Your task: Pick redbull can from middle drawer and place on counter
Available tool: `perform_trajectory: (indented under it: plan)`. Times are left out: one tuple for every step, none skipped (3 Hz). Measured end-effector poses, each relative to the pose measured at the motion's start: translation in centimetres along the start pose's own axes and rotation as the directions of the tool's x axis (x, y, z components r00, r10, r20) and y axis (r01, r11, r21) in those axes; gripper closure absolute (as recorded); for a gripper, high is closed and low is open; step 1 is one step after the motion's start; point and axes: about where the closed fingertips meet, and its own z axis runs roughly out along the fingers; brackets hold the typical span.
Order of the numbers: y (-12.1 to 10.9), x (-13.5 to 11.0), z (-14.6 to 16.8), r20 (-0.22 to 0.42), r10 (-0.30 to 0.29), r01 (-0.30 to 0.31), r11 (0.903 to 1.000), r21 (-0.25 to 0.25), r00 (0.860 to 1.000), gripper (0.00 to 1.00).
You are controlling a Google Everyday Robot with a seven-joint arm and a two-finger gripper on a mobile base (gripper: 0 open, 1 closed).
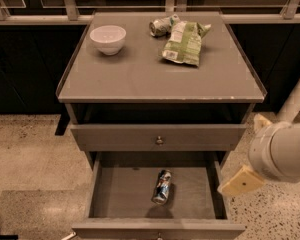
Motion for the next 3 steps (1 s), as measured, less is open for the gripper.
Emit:
perform_trajectory:
  plan:
    - [3.9,0.7,3.8,0.030,0.101,-0.096,0.9878,-0.122,0.994,0.00]
    - [8.0,0.3,7.5,0.065,0.165,-0.146,0.9617,-0.232,0.984,0.00]
    - [8.3,0.1,7.7,0.069,0.178,-0.157,0.9575,-0.242,0.982,0.00]
